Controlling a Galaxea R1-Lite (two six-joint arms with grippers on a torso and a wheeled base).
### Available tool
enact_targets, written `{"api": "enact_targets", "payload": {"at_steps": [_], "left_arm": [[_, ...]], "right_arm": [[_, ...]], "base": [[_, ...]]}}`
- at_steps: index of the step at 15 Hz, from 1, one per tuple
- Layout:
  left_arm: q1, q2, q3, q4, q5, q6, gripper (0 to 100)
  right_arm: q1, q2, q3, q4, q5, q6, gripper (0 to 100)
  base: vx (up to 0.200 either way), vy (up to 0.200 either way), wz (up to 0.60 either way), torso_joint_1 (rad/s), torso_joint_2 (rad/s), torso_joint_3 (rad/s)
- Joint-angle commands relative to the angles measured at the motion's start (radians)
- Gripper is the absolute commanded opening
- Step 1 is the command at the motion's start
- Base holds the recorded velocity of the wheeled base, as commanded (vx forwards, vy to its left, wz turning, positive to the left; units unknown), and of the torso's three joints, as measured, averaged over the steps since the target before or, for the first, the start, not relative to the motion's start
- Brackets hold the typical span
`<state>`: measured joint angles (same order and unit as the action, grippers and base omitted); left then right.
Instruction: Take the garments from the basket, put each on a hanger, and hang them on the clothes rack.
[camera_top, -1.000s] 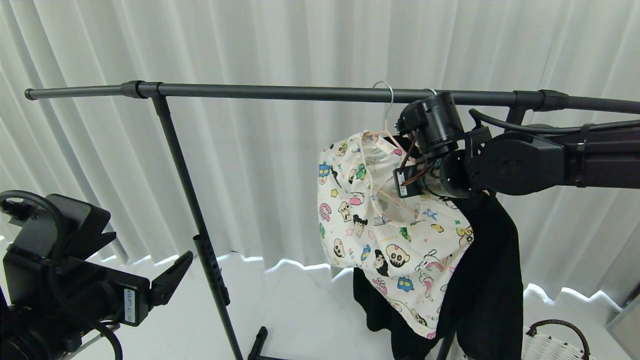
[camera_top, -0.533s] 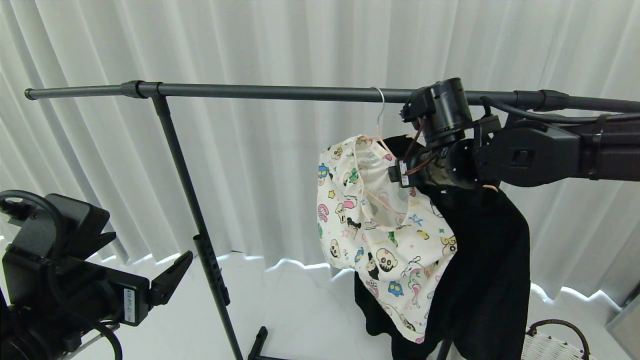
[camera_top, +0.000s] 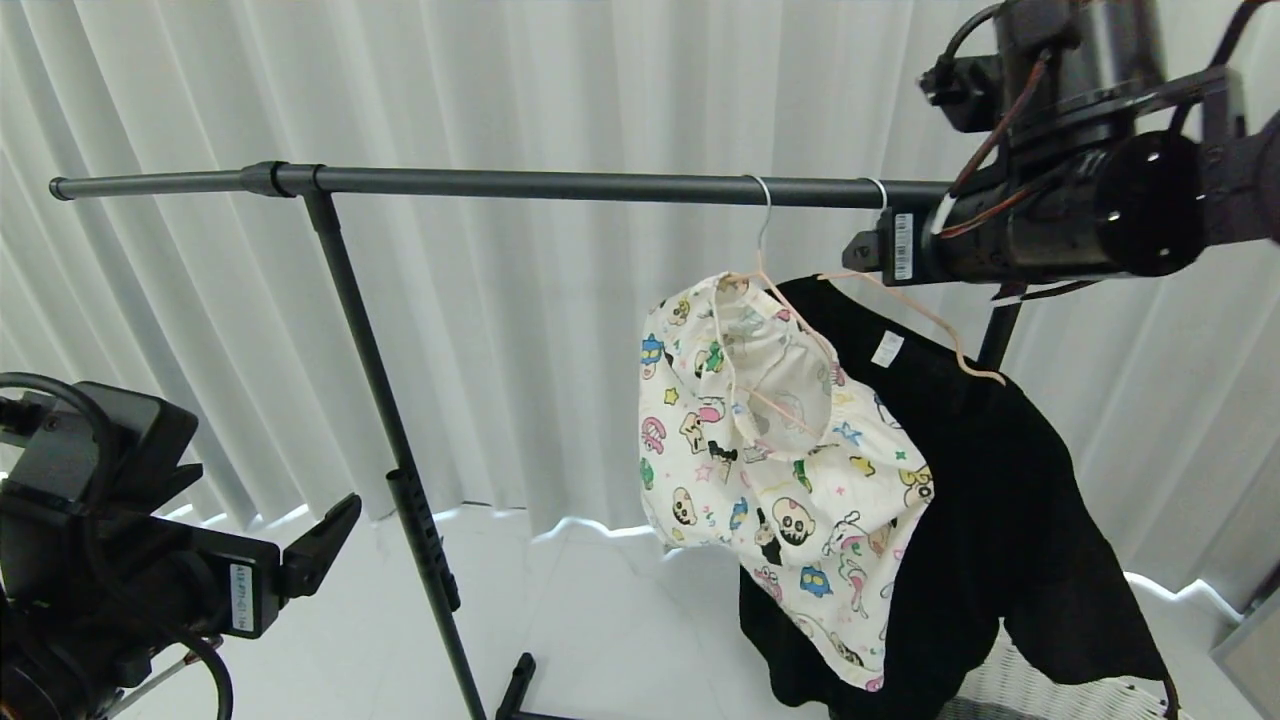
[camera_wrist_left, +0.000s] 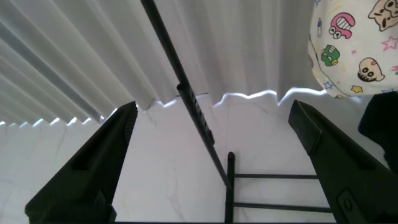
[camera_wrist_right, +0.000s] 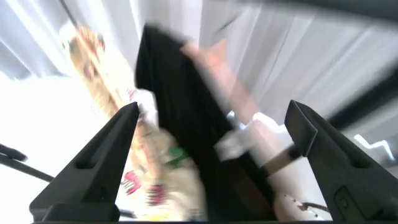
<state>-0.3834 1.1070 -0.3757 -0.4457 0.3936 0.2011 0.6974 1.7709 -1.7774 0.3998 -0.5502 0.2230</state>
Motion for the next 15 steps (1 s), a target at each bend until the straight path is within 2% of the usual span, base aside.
{"api": "enact_targets", "payload": {"at_steps": [1, 3, 5, 6, 7, 8, 9, 11, 12, 14, 15], "left_arm": [[0.005, 0.001, 0.000, -0.001, 0.001, 0.001, 100], [0.006, -0.004, 0.001, -0.001, 0.001, 0.001, 100], [0.032, -0.015, 0.006, -0.001, 0.007, 0.000, 100], [0.069, -0.021, 0.017, -0.001, 0.036, 0.001, 100], [0.101, -0.026, 0.031, -0.001, 0.088, 0.008, 100], [0.118, -0.029, 0.034, -0.001, 0.129, 0.008, 100], [0.140, -0.038, 0.038, -0.001, 0.166, 0.006, 100], [0.149, -0.047, 0.041, 0.001, 0.169, 0.006, 100], [0.149, -0.055, 0.047, 0.001, 0.169, 0.008, 100], [0.149, -0.064, 0.061, 0.001, 0.169, 0.008, 100], [0.149, -0.065, 0.061, 0.001, 0.169, 0.008, 100]], "right_arm": [[-0.001, -0.087, -0.020, 0.031, 0.003, 0.001, 100], [-0.029, -0.129, -0.011, 0.076, 0.003, 0.001, 100], [-0.084, -0.180, 0.007, 0.189, 0.003, -0.010, 100], [-0.139, -0.229, 0.032, 0.284, 0.001, -0.030, 100], [-0.196, -0.272, 0.062, 0.330, 0.003, -0.065, 100], [-0.246, -0.306, 0.102, 0.333, 0.004, -0.096, 100], [-0.342, -0.367, 0.184, 0.333, 0.009, -0.159, 100], [-0.447, -0.465, 0.314, 0.332, 0.016, -0.277, 100], [-0.472, -0.515, 0.363, 0.320, 0.026, -0.315, 100], [-0.484, -0.574, 0.451, 0.287, 0.044, -0.318, 100], [-0.495, -0.594, 0.495, 0.260, 0.044, -0.320, 100]], "base": [[0.000, 0.000, 0.00, 0.000, 0.00, 0.000], [0.000, 0.000, 0.00, 0.000, 0.00, 0.000], [0.000, 0.000, 0.00, 0.000, 0.00, 0.000], [0.000, 0.000, 0.00, 0.000, 0.00, 0.000], [0.000, 0.000, 0.00, 0.000, 0.00, 0.000], [0.000, 0.000, 0.00, 0.000, 0.00, 0.000], [0.000, 0.000, 0.00, 0.000, 0.00, 0.000], [0.000, 0.000, 0.00, 0.000, 0.00, 0.000], [0.000, 0.000, 0.00, 0.000, 0.00, 0.000], [0.000, 0.000, 0.00, 0.000, 0.00, 0.000], [-0.200, 0.000, 0.00, -0.002, 0.00, 0.002]]}}
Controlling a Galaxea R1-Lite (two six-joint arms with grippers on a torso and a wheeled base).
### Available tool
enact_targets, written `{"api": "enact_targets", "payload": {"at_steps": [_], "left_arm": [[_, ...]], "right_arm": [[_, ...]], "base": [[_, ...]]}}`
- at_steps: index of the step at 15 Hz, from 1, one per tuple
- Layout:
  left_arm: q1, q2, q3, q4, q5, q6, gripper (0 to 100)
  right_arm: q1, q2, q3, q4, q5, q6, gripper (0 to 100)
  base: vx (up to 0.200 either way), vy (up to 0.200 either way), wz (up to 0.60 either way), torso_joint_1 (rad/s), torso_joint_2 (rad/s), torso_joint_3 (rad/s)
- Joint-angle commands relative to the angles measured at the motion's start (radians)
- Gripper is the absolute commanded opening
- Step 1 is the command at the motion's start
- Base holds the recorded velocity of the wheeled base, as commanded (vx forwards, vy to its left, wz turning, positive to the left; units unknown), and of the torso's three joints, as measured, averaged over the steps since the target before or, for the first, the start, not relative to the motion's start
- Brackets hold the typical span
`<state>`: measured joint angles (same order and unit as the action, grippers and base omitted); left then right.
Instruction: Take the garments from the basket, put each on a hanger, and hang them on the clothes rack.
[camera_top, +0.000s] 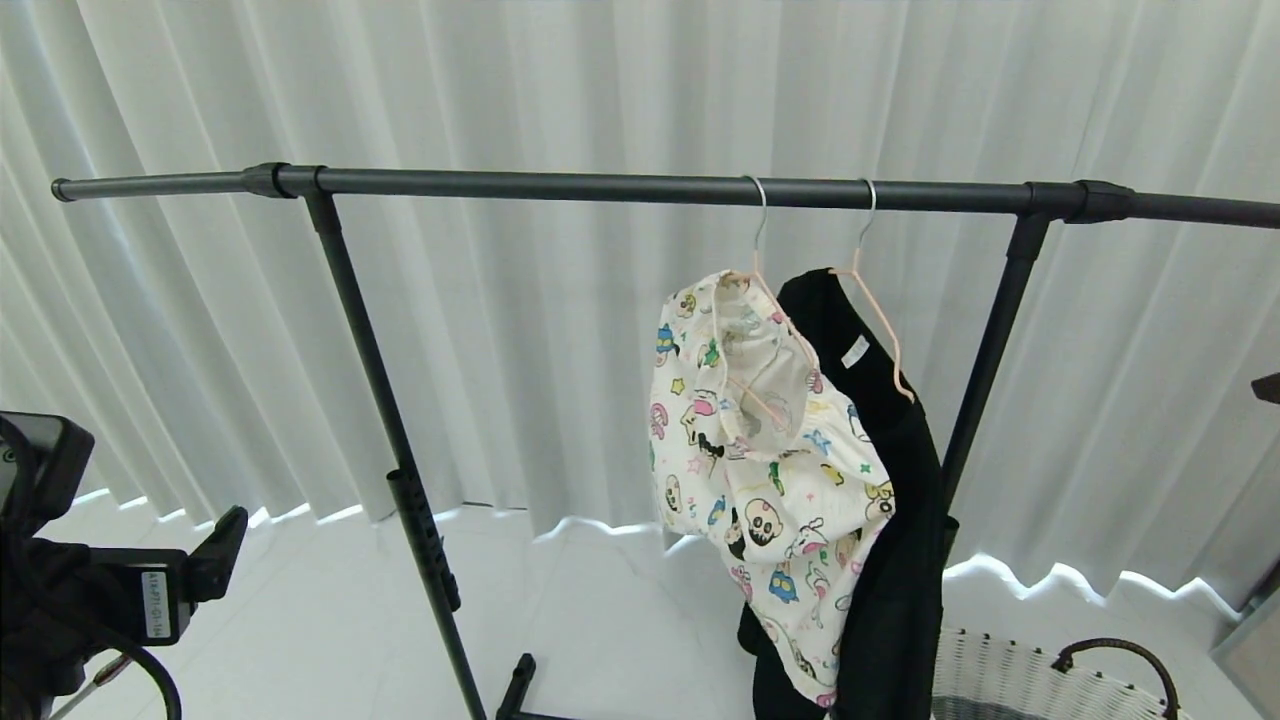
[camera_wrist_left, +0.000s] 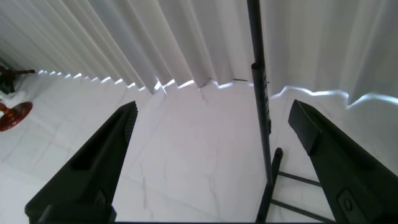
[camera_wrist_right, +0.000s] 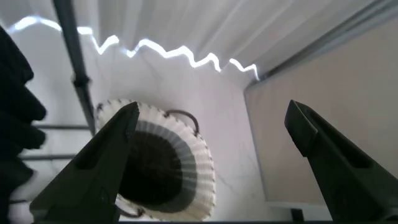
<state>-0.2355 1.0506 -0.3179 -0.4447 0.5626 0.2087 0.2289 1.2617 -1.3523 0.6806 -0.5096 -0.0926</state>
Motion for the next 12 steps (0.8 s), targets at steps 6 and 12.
{"api": "enact_targets", "payload": {"at_steps": [6, 12], "left_arm": [[-0.001, -0.009, 0.002, 0.000, 0.000, 0.020, 100], [-0.004, -0.027, -0.003, 0.000, 0.000, 0.043, 100]], "right_arm": [[-0.028, -0.097, 0.125, -0.090, 0.003, -0.007, 100], [-0.092, -0.128, 0.170, -0.090, 0.002, -0.007, 100]], "base": [[-0.200, 0.000, 0.00, 0.005, 0.00, 0.002], [-0.200, 0.000, 0.00, 0.002, 0.00, 0.002]]}}
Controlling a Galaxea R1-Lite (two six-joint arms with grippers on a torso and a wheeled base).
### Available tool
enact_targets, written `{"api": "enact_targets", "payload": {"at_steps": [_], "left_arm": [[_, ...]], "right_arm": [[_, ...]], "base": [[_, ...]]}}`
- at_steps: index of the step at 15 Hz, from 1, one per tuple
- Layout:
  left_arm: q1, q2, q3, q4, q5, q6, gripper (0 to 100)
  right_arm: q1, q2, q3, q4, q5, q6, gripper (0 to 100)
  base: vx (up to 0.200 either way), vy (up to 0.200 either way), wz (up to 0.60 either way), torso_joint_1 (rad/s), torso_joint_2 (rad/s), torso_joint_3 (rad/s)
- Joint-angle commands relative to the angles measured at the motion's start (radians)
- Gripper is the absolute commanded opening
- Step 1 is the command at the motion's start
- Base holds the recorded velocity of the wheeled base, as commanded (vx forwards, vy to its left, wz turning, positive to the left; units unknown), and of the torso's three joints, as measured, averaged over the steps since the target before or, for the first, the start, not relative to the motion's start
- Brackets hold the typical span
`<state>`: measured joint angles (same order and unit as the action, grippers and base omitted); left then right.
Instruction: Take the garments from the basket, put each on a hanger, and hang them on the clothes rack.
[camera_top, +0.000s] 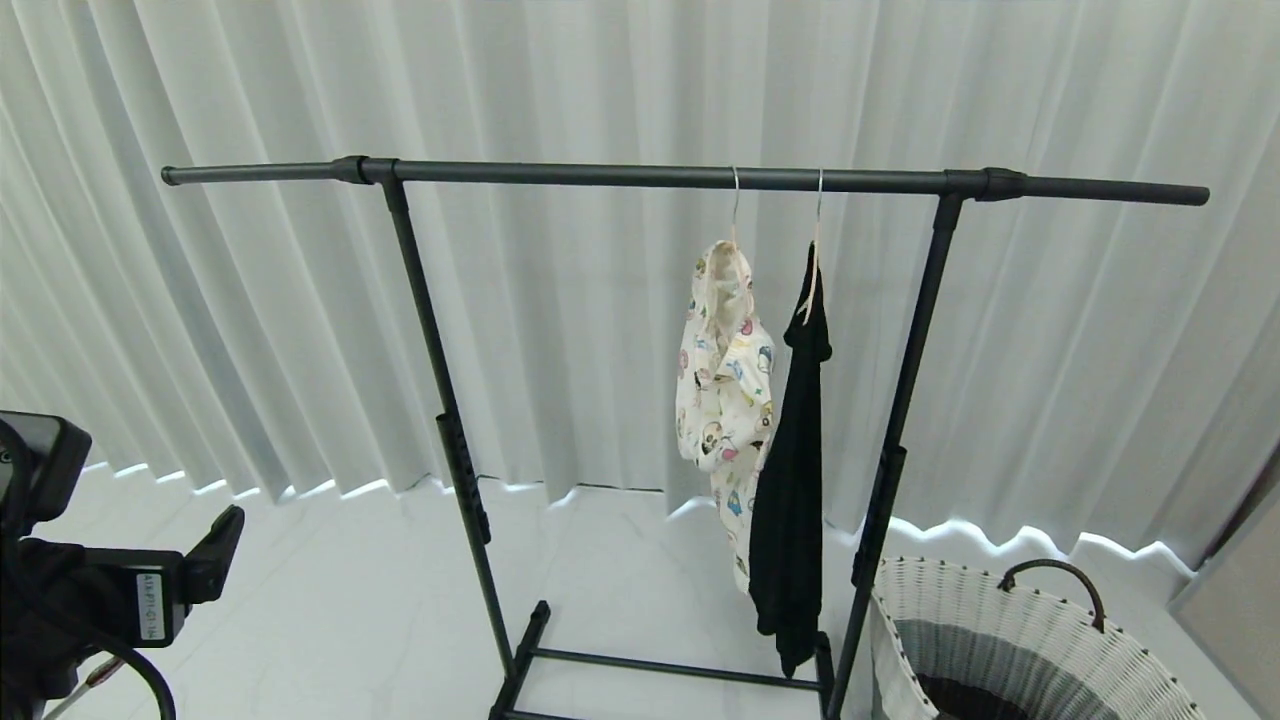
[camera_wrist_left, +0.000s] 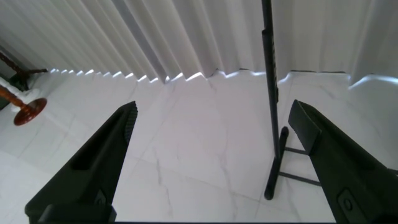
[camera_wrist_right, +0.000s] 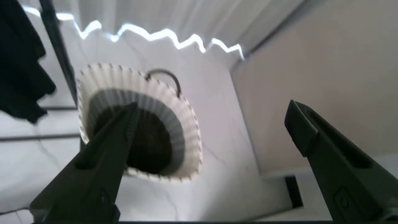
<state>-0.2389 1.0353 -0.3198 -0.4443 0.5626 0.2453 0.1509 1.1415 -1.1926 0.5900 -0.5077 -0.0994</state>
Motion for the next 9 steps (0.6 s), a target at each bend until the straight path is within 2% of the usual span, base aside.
{"api": "enact_targets", "payload": {"at_steps": [1, 7, 9], "left_arm": [[0.000, -0.021, 0.004, -0.001, 0.000, 0.012, 100], [0.000, -0.026, 0.007, -0.001, -0.001, 0.012, 100], [0.004, -0.024, 0.018, -0.001, -0.001, 0.012, 100]], "right_arm": [[-0.025, -0.020, 0.021, -0.001, 0.000, 0.000, 100], [-0.036, -0.035, 0.047, -0.004, 0.000, 0.000, 100], [-0.043, -0.035, 0.056, -0.004, -0.002, 0.000, 100]], "base": [[-0.200, 0.000, 0.00, 0.002, 0.01, -0.002], [-0.200, 0.000, 0.00, 0.002, 0.00, 0.002], [0.000, 0.000, 0.00, 0.000, 0.00, 0.000]]}}
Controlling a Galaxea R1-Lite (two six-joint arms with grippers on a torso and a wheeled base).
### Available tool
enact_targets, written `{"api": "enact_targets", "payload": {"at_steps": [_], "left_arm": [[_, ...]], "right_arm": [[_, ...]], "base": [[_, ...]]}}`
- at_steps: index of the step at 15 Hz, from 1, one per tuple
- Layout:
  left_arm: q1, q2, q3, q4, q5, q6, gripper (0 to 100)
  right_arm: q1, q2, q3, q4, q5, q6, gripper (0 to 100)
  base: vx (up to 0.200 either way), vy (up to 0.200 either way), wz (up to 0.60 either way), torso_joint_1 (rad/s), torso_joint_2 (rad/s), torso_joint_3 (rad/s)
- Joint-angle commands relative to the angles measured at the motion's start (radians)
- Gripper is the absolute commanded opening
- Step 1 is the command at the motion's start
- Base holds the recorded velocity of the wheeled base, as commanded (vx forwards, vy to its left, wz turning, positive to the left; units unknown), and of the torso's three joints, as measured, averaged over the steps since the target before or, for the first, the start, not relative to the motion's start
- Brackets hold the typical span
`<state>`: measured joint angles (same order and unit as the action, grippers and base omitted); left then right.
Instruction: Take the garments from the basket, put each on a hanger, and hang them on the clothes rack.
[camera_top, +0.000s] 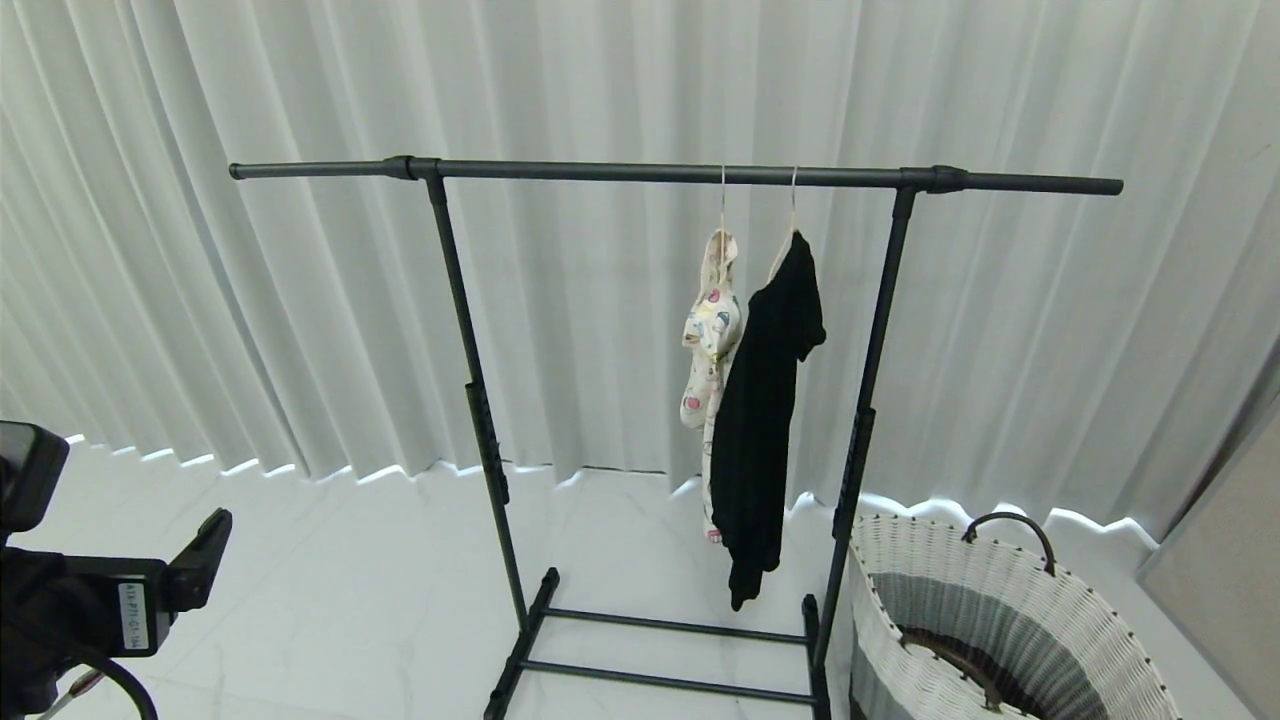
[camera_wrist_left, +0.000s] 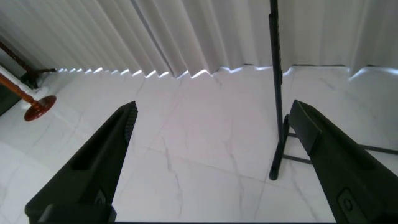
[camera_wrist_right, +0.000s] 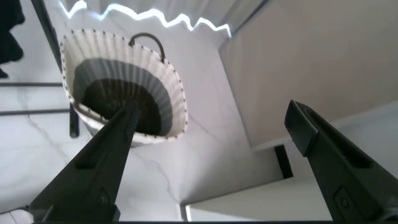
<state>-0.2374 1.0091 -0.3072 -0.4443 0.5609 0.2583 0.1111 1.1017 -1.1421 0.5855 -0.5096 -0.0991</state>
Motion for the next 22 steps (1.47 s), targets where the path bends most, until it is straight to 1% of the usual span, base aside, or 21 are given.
{"api": "enact_targets", "payload": {"at_steps": [1, 4, 10, 12, 22], "left_arm": [[0.003, 0.002, 0.019, -0.001, 0.001, -0.002, 100], [0.009, 0.002, 0.045, -0.001, 0.001, -0.002, 100], [0.089, 0.009, 0.062, -0.001, 0.001, -0.005, 100], [0.096, 0.016, 0.060, -0.001, -0.001, -0.005, 100], [0.096, 0.023, 0.054, -0.001, -0.001, -0.005, 100]], "right_arm": [[-0.010, 0.003, 0.013, 0.000, -0.001, -0.001, 100], [-0.016, -0.008, 0.016, 0.000, -0.001, -0.001, 100], [-0.016, -0.022, 0.047, -0.001, -0.001, 0.001, 100], [-0.016, -0.023, 0.048, -0.001, -0.001, 0.001, 100], [-0.016, -0.023, 0.051, -0.001, 0.000, 0.003, 100]], "base": [[0.000, 0.000, 0.00, 0.000, 0.00, 0.000], [0.000, 0.000, 0.00, 0.000, 0.00, 0.000], [0.000, 0.000, 0.00, 0.000, 0.00, 0.000], [0.000, 0.000, 0.00, -0.035, 0.08, 0.040], [0.000, 0.000, 0.00, -0.178, 0.44, 0.262]]}}
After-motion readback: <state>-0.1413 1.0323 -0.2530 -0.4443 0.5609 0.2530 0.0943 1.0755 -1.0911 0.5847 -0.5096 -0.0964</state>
